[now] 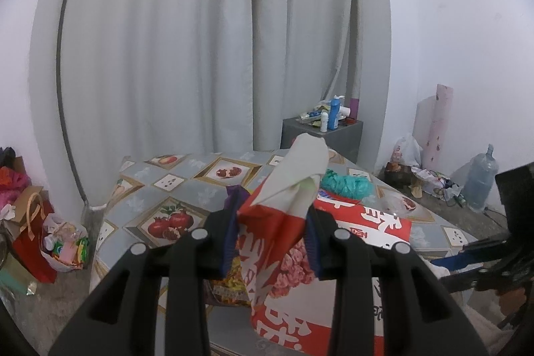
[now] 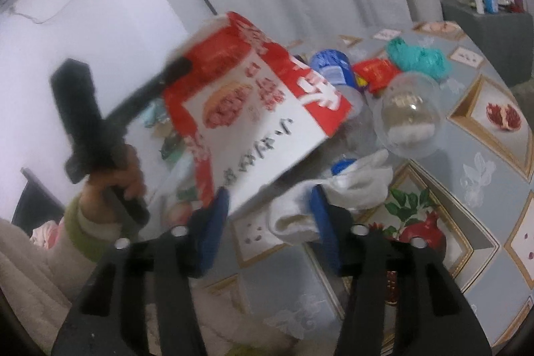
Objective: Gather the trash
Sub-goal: 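Grasp the white glove with the right gripper while the left holds the bag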
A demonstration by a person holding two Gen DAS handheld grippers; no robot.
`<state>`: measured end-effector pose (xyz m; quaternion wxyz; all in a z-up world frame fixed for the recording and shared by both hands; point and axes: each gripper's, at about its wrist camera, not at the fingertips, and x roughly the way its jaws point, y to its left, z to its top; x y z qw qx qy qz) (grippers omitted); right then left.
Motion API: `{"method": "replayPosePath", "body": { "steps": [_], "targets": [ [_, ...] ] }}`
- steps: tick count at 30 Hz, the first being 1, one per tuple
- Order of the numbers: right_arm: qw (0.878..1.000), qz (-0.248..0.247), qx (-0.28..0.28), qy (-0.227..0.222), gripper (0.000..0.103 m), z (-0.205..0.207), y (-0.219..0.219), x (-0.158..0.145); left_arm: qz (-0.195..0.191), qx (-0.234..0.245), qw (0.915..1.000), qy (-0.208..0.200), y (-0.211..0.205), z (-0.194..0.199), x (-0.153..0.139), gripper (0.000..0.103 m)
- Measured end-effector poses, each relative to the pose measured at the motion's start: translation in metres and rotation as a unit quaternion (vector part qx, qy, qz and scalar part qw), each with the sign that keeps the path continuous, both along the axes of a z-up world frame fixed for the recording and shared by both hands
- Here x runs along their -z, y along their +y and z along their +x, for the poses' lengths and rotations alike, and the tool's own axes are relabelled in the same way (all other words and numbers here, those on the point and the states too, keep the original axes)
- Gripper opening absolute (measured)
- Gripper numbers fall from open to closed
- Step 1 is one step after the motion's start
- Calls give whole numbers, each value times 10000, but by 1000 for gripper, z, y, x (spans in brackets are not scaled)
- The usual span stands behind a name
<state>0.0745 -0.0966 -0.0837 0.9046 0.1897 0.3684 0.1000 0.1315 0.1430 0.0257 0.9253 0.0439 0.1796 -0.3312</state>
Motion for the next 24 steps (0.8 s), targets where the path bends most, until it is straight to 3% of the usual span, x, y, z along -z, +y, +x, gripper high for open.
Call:
{"method": "replayPosePath", "body": {
  "steps": [5,11,18,24],
  "targets": [
    [9998,81,151,102,8,-1,-9,6,-12,-44,10000,11,2,1,1,33],
    [9986,401,247,-247,3,-17,-18,-9,-33,-11,9999,-106,1,-3,-8,33],
    [9927,573,483,-943,3,-45,-39,-44,-155,109,9987,-465,-2,-16,-43,33],
    [9814,516,989,-1564,3,-87,-73,-75,-292,485,9964,-639,-28,-25,-74,33]
  ]
}}
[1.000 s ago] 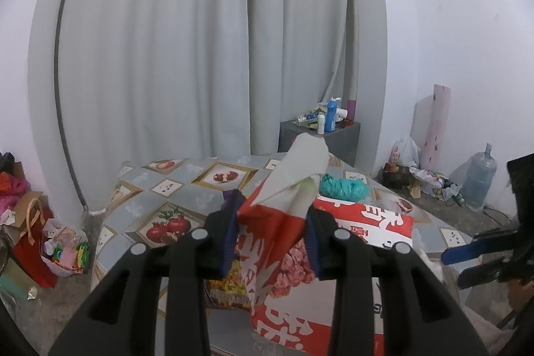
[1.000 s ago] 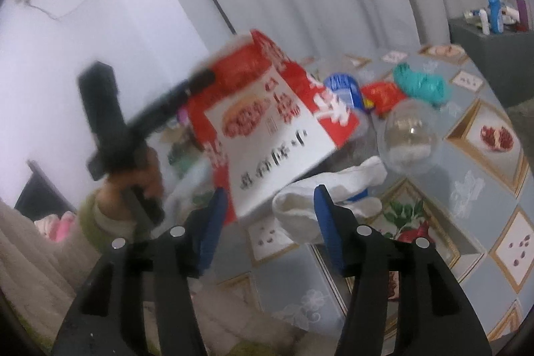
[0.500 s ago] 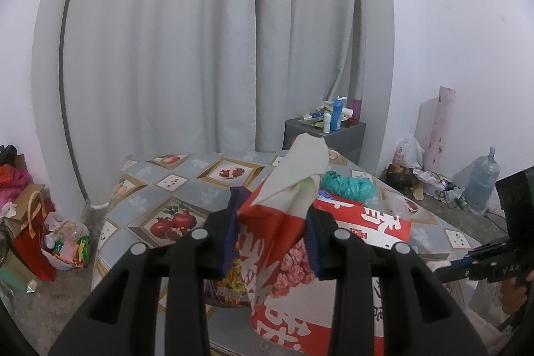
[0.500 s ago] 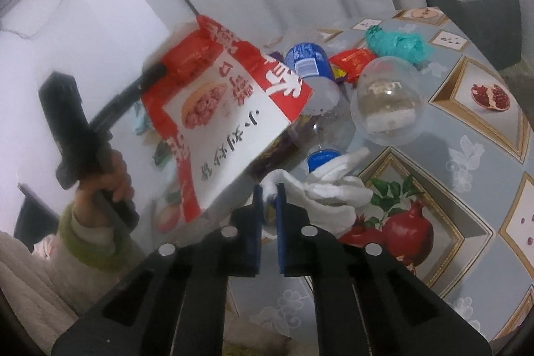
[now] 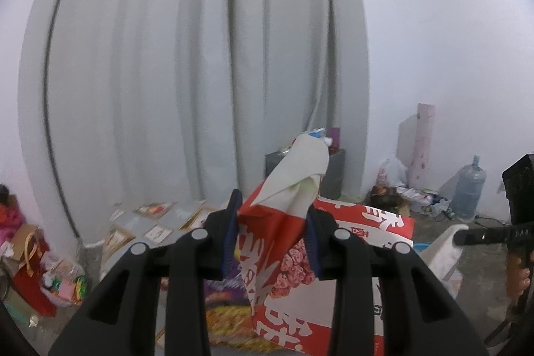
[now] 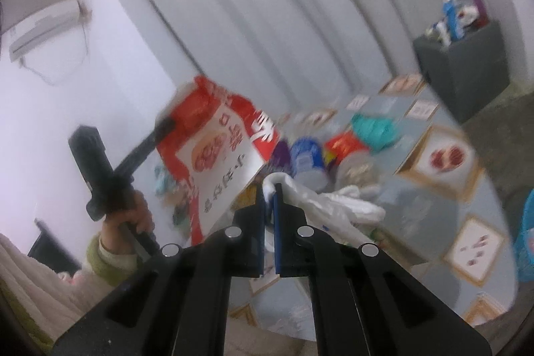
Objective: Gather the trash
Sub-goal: 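Grasp the white glove with the right gripper while the left holds the bag, then carry bag and glove over the blue wastebasket and open both grippers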
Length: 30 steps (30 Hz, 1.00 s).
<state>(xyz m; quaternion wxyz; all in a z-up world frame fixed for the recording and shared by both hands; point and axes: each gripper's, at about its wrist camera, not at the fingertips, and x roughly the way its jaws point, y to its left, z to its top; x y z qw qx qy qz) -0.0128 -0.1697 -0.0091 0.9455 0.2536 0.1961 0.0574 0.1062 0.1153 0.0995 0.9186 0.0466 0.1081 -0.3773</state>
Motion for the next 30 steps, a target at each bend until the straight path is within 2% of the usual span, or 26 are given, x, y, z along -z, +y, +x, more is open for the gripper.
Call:
{"method": "replayPosePath", "body": {
  "steps": [5,9,14,17,20,22,26,30],
  "targets": [
    [9966,-134,730,-358,3,-45,-36,-18,9,527,9986,-43,-45,-5,-17,33],
    [9879,-220,1446,-507,3,-86,-68,-28,90,1206,9926,120,-107,-6,-26,33],
    [9713,-209,2312,-519,3,-129,-110,-25,349,2059,9767,499,-210,-6,-29,33],
    [9578,-164,2844,-386,3,-152,-139,-18,584,2342,9678,721,-272,-6,-22,34],
    [9438,-62,3302,-148,3,-168,-173,-1,1012,2592,9547,1057,-352,-8,2,34],
    [9344,16,3560,88,3,-171,-199,17,1338,2731,9457,1143,-398,-14,21,34],
    [9199,226,3882,507,4,-168,-243,55,2123,2877,9275,1090,-488,-35,72,35],
    [9056,458,4078,1071,6,-157,-295,103,2733,2877,9117,1062,-569,-47,122,35]
  ]
}}
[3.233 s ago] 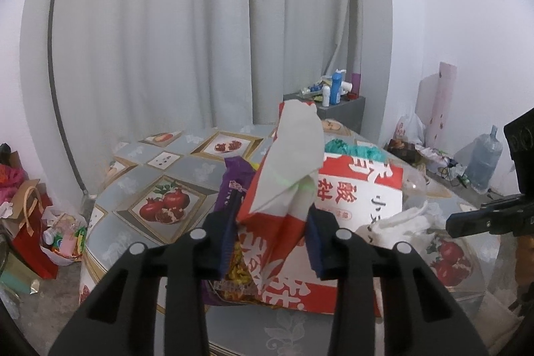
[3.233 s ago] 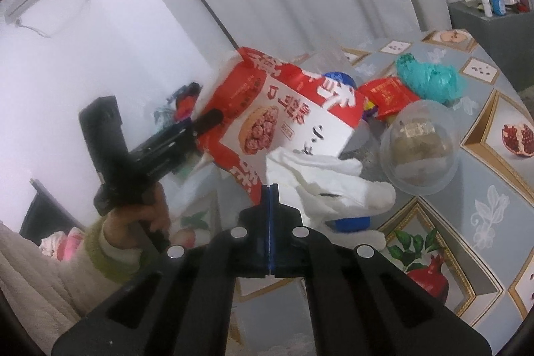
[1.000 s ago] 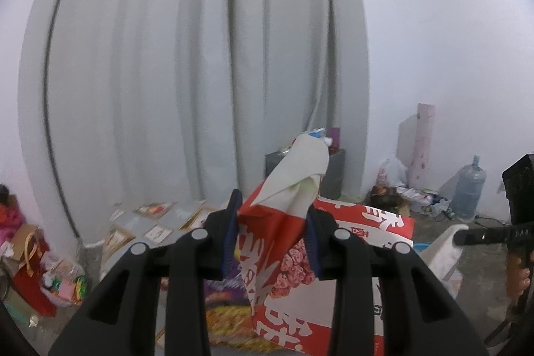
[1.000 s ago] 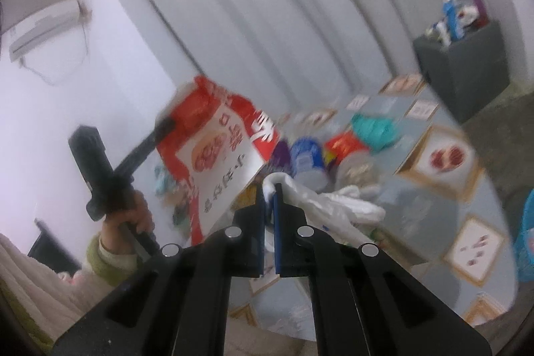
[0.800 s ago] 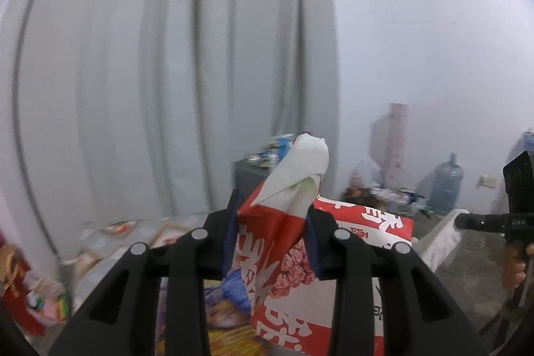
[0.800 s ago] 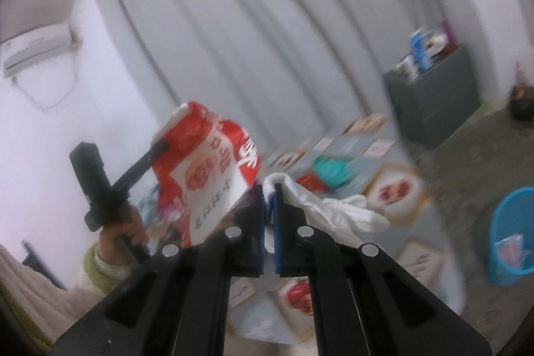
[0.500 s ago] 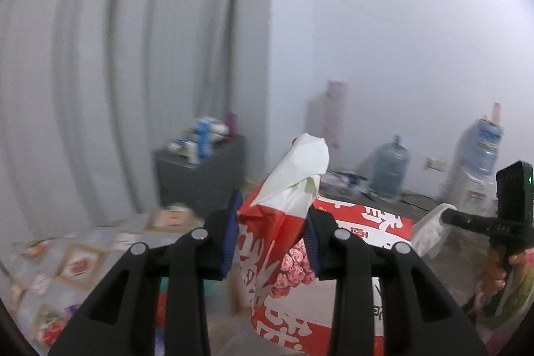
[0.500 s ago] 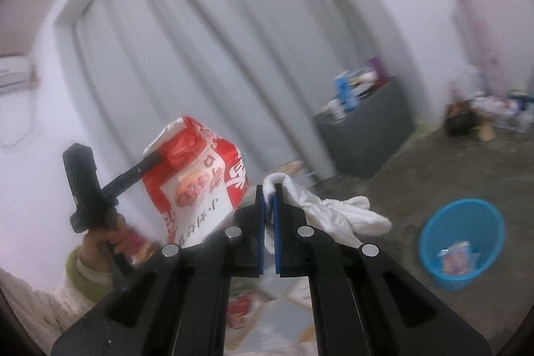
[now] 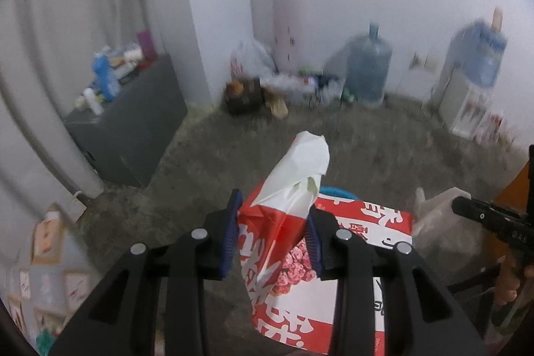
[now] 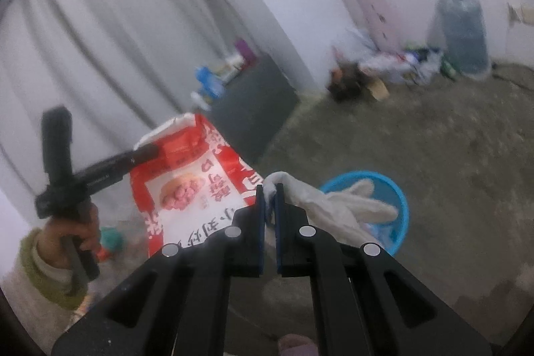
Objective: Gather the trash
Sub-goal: 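Carry bag and glove over the blue wastebasket and open both grippers, then bring both tools back over the table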
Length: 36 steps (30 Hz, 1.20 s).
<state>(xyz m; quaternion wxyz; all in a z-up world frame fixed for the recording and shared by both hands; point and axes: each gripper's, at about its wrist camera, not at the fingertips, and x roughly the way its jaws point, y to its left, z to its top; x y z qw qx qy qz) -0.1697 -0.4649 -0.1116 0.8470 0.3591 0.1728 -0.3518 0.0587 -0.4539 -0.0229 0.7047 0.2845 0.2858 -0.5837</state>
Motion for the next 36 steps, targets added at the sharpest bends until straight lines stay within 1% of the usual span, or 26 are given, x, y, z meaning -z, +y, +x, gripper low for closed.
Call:
{"method": "replayPosePath", "body": {
  "steps": [2,4,5,6,7,8,10,12,14,17,19,21,23,25,26,27,28,30,32,33,34,36],
  "targets": [
    [9997,153,43,196,6,4,-17,20,195,-11,9998,-43,-27,-4,21,35],
    [9985,320,61,451,8,16,-41,46,423,24,9991,-60,-59,-9,48,36],
    [9978,393,60,527,13,21,-47,53,556,65,9984,-47,-72,-13,60,45],
    [9969,475,68,620,19,25,-55,63,651,85,9978,-23,-79,-16,70,61],
    [9955,577,91,750,35,30,-66,77,685,80,9976,-18,-79,-12,78,66],
    [9949,607,114,799,48,27,-68,80,712,51,9974,-52,-85,-15,86,71],
    [9933,677,106,929,50,27,-77,94,726,25,9973,-41,-89,-15,96,72],
    [9921,691,146,1036,51,25,-78,97,641,32,9979,96,-89,-18,93,74],
    [9924,628,139,1046,54,24,-80,96,497,95,9986,154,-81,-21,81,74],
    [9938,500,169,982,55,18,-73,85,288,177,9994,84,-71,-27,59,75],
    [9951,432,187,870,56,12,-63,71,75,214,9997,49,-60,-28,37,75],
    [9956,330,191,856,57,11,-57,61,-151,260,9995,71,-45,-31,14,75],
    [9962,129,176,844,62,8,-40,42,-410,335,9985,123,-26,-33,-10,77],
    [9966,-144,153,793,68,5,-20,20,-734,499,9958,239,5,-38,-40,82],
    [9966,-275,130,761,73,4,-10,10,-887,598,9939,286,23,-41,-55,87],
    [9959,-456,128,765,75,4,3,-3,-992,706,9919,355,40,-44,-67,94],
    [9948,-636,142,781,80,4,16,-15,-1081,790,9901,426,56,-46,-77,97],
    [9917,-992,152,806,86,5,44,-37,-1256,944,9862,526,99,-53,-97,98],
    [9893,-1254,101,736,93,7,66,-50,-1299,1026,9846,554,131,-60,-109,98],
    [9875,-1402,55,722,94,9,84,-59,-1351,1048,9834,600,159,-62,-115,98],
    [9857,-1510,13,742,95,12,97,-64,-1394,1014,9830,625,176,-64,-118,98],
    [9825,-1688,-114,780,95,20,121,-71,-1508,863,9818,762,219,-65,-122,98]
  ]
}}
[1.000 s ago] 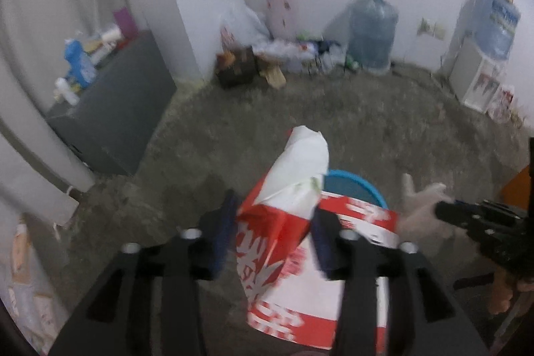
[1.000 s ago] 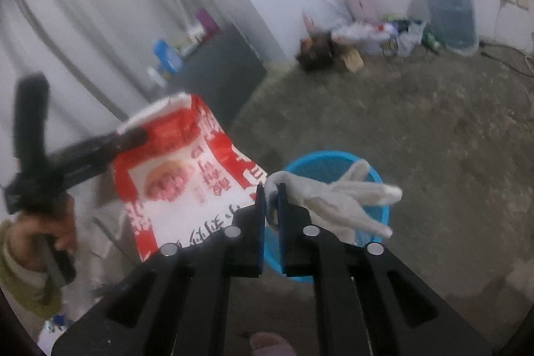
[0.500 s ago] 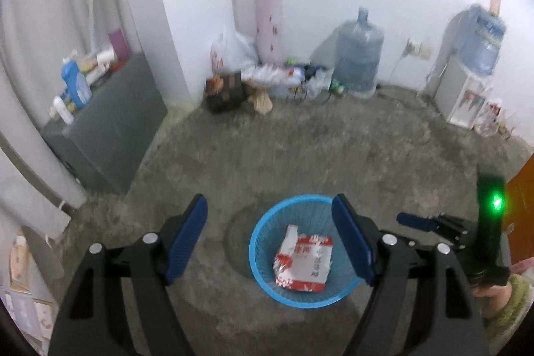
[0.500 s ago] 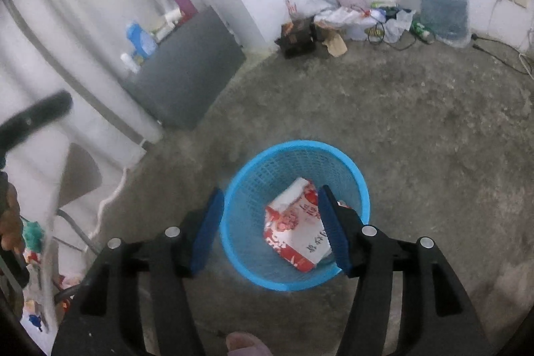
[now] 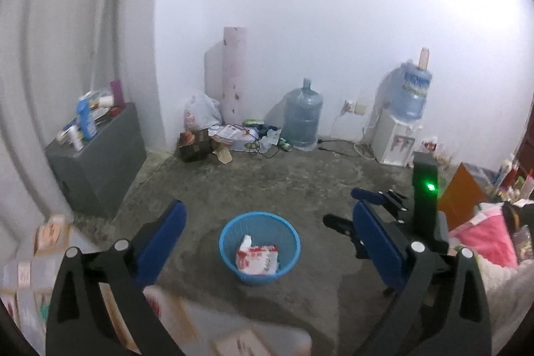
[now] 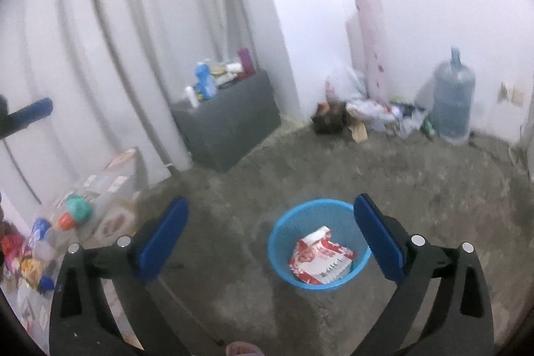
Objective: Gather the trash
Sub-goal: 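Bring both tools back over the table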
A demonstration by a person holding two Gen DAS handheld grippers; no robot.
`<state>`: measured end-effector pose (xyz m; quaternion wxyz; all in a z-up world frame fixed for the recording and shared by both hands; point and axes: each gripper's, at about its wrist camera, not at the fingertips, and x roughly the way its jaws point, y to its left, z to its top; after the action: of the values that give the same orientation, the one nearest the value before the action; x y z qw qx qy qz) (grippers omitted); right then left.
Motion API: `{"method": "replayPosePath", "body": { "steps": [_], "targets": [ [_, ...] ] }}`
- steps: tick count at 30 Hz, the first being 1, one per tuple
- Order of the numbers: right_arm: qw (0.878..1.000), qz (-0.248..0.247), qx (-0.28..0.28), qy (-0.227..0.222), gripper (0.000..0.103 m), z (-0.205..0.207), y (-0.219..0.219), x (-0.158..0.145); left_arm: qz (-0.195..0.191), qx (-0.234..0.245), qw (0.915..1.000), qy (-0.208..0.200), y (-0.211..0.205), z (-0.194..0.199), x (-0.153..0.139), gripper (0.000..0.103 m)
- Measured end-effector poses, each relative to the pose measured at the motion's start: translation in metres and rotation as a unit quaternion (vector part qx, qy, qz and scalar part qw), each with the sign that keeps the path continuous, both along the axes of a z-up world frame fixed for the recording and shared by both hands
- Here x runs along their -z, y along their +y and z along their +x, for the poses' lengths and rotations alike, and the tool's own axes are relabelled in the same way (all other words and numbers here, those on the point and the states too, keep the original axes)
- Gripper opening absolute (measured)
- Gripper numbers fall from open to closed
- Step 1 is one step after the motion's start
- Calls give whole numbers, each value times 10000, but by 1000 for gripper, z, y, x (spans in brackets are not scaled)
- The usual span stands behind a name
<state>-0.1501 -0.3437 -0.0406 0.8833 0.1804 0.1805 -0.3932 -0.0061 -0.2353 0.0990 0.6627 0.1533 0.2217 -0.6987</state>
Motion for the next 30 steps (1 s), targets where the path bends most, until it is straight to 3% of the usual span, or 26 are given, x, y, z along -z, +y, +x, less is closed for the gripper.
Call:
{"method": "replayPosePath", "body": {
  "steps": [5,11,14,18,21,23,26,30],
  "targets": [
    [9993,-272,-222,161,95,23,43,-14,-143,-919,9949,385,89,5,3,98],
    [9938,-871,-628,282,95,52,90,-31,-51,-1969,9804,-43,164,15,16,98],
    [9898,-1149,-731,427,95,68,107,-38,-22,-2173,9761,-103,189,21,18,98],
    [9852,-1401,-831,533,95,81,123,-44,0,-2250,9739,314,217,34,24,98],
    [9831,-1445,-1039,423,95,85,131,-49,20,-2553,9647,647,238,48,32,98],
    [9820,-1437,-1181,331,95,87,131,-51,-62,-2790,9568,821,257,54,38,98],
    [9816,-1317,-1371,183,95,91,133,-51,-282,-2884,9525,935,284,57,45,98],
    [9834,-986,-1526,7,95,99,137,-47,-374,-3114,9467,730,309,61,54,98]
  ]
}}
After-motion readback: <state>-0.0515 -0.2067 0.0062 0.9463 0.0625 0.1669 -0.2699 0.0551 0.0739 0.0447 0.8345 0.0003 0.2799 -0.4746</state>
